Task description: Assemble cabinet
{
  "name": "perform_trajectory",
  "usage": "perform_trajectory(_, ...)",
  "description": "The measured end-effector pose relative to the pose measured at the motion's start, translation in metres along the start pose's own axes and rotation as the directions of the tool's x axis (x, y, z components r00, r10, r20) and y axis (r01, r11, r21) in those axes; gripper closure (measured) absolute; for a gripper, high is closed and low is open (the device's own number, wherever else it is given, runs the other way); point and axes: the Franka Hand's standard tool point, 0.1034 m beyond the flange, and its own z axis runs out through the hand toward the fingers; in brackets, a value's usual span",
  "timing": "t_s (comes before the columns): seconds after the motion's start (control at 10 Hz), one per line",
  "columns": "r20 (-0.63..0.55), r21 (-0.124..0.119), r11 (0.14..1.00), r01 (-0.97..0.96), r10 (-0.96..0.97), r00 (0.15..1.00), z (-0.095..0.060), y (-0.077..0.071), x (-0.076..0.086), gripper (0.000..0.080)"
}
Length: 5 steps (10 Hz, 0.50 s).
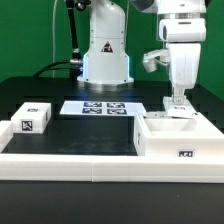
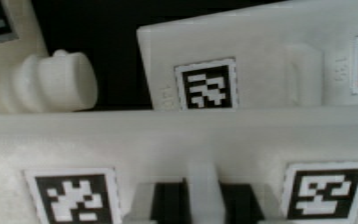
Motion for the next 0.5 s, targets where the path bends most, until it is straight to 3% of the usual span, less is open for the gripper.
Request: perform_trajectory(0.5, -0.006, 0.001, 1.000, -0.004, 0.004, 1.000, 0.0042, 0.0079, 0.0024, 0.0729)
